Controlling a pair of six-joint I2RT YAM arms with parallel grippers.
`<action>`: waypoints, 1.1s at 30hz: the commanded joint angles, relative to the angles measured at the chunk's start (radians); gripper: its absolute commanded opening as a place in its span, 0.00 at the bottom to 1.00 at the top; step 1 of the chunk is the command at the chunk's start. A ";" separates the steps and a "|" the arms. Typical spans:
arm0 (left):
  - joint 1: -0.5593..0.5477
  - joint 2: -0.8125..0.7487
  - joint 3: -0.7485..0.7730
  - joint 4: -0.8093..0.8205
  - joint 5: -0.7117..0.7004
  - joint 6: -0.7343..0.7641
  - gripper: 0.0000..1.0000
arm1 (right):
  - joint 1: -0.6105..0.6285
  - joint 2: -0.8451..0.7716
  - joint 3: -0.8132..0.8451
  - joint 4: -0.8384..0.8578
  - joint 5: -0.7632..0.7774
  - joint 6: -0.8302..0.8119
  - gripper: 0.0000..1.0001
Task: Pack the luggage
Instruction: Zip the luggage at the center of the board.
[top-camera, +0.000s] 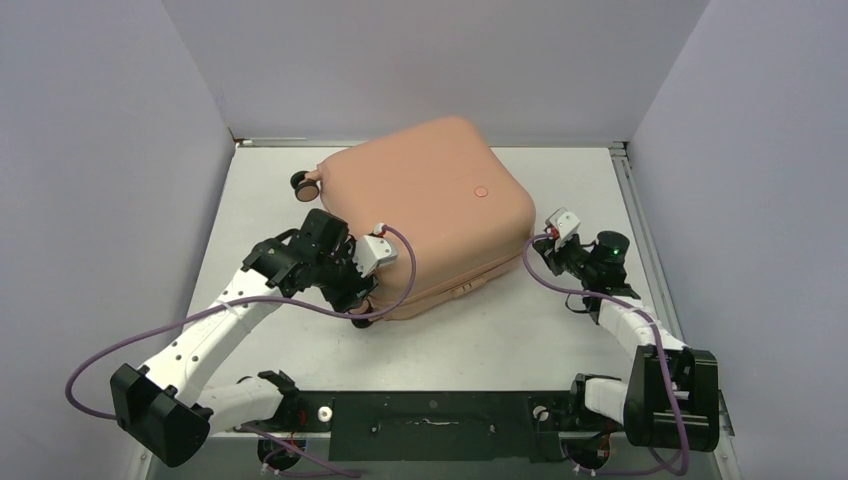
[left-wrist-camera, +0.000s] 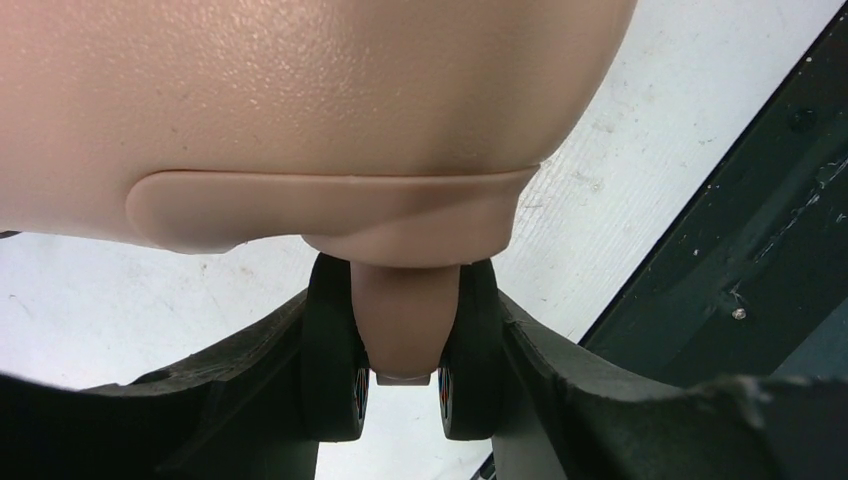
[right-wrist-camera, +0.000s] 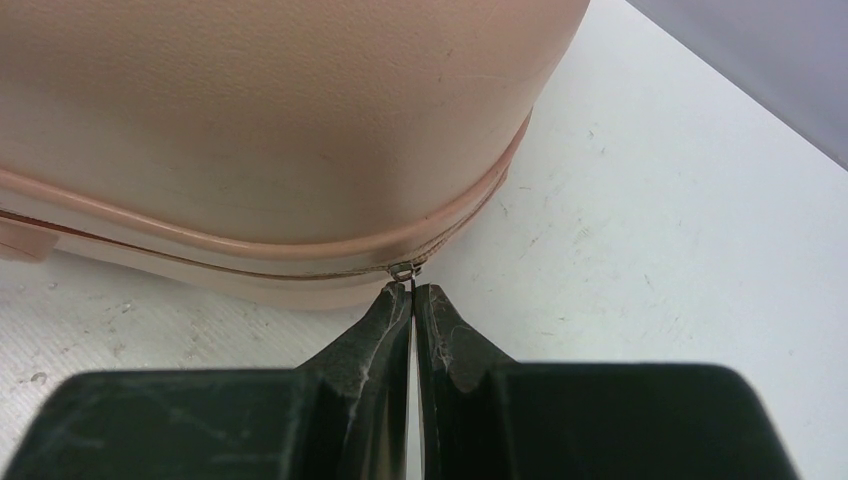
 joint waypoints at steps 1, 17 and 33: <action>0.009 -0.042 -0.002 0.028 -0.017 0.043 0.00 | -0.008 0.035 0.017 0.008 0.092 0.005 0.05; 0.176 -0.145 -0.141 0.000 0.128 0.171 0.00 | -0.010 0.074 0.082 -0.036 0.047 -0.045 0.05; 0.379 -0.154 -0.146 -0.045 0.198 0.352 0.00 | -0.017 0.139 0.012 0.139 -0.273 -0.022 0.51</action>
